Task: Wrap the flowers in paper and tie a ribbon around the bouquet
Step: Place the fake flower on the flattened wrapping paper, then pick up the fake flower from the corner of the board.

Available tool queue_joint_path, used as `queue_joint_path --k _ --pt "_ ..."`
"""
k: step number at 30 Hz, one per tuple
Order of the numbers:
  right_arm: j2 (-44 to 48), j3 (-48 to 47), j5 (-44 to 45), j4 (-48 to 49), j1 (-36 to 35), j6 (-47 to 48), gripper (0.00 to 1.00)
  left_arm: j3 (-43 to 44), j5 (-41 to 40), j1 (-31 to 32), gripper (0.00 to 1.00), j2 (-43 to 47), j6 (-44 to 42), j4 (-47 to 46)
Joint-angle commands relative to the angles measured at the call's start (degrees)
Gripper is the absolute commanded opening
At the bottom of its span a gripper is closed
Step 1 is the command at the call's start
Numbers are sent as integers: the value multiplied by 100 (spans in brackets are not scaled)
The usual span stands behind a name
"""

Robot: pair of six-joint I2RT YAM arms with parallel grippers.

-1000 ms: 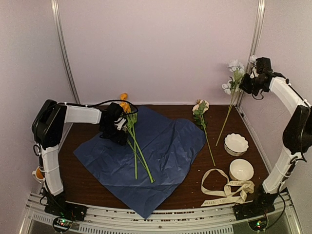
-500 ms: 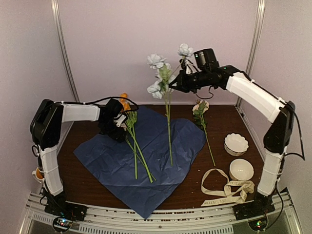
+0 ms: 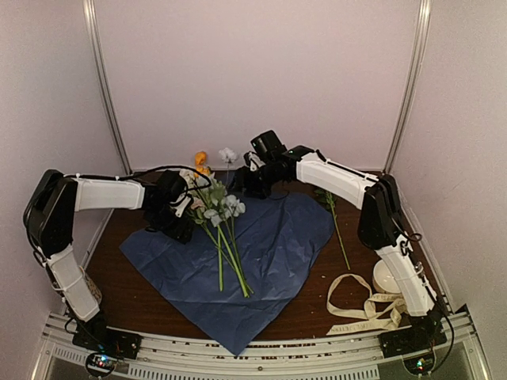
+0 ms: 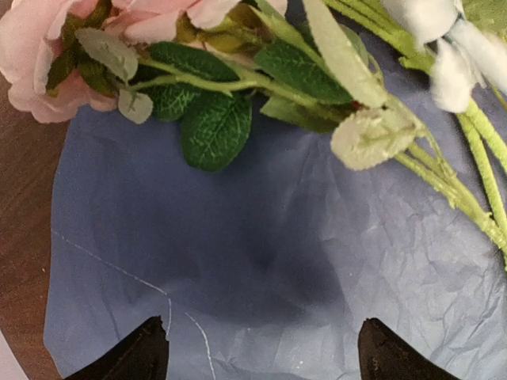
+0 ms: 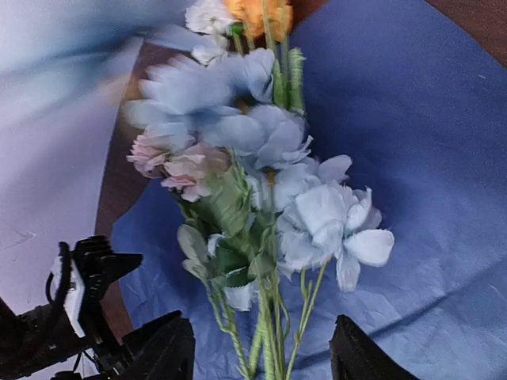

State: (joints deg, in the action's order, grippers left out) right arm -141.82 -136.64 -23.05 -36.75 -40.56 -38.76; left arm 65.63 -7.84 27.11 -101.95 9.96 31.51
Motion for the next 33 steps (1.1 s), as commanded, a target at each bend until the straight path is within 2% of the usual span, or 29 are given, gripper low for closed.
queue_joint_path --k 1,5,6,7,9,11,14,16,20,24,28,33 --pt "1154 238 1143 -943 638 733 63 -183 -62 26 86 322 120 -145" --pt "2572 2283 2667 -1124 1158 1572 66 -160 -90 25 86 280 72 -142" --pt "2791 2533 2902 -1166 1324 1682 66 -146 -66 29 86 255 85 -144" --pt "2932 2951 2985 -1242 1486 1766 67 -139 -28 33 86 231 105 -152" --pt "2933 3206 2628 -1612 1951 1884 68 -123 80 31 86 183 141 -162" --pt "2709 3191 2352 -2143 2278 1932 67 -140 123 35 86 160 184 -162" --pt "2301 3109 2159 -2548 2537 2115 56 -215 115 33 86 166 227 -162" --pt "2110 3028 1687 -2494 2574 2272 49 -270 135 35 86 167 269 -190" --pt "1754 2804 1251 -2296 2547 2229 49 -401 194 31 86 145 358 -258" --pt "1375 2791 1405 -2314 2500 2077 47 -582 190 35 86 212 415 -326" --pt "1297 2781 1841 -2376 2442 1982 38 -648 185 36 86 221 379 -350" --pt "1147 2659 2140 -2655 2425 1774 34 -630 180 31 85 201 358 -363"
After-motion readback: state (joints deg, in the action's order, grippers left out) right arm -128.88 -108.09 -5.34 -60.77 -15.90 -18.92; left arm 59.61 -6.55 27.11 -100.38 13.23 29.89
